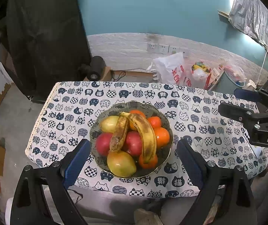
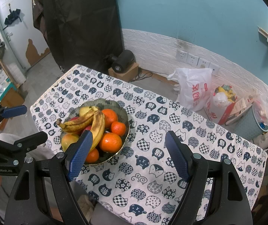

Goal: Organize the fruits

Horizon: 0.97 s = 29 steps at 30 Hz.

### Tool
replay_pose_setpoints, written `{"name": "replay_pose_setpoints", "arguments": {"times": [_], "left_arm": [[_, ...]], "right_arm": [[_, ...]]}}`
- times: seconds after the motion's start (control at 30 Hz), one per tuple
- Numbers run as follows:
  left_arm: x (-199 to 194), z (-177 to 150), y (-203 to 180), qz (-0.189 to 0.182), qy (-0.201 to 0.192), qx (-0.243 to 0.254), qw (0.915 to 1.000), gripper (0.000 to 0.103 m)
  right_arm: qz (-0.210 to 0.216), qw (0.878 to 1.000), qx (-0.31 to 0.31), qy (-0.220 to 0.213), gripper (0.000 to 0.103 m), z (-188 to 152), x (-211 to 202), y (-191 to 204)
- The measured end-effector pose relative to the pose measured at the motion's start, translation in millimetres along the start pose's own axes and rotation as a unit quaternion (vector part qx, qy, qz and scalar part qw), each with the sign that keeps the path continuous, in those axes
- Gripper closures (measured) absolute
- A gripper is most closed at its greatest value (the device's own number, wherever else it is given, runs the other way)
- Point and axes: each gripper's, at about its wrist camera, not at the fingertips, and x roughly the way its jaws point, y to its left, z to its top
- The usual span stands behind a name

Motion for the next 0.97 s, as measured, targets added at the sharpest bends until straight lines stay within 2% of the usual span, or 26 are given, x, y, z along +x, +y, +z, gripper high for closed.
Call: {"name": "replay_pose_setpoints", "arguments": {"times": [0.6, 0.97], "left_arm": [[1.2, -1.9, -4.0, 0.011, 0.001, 0.008, 0.9999, 0.009], [2.4, -1.2, -1.3, 0.012, 0.004, -0.008, 0.9999, 0.009]], "right_arm": [[0.000, 1.000, -0.001, 0.001, 0.024, -0.6, -0.3, -0.4], [0.001, 1.000, 0.000, 0.001, 0.024, -1.3, -0.6, -0.8]]}}
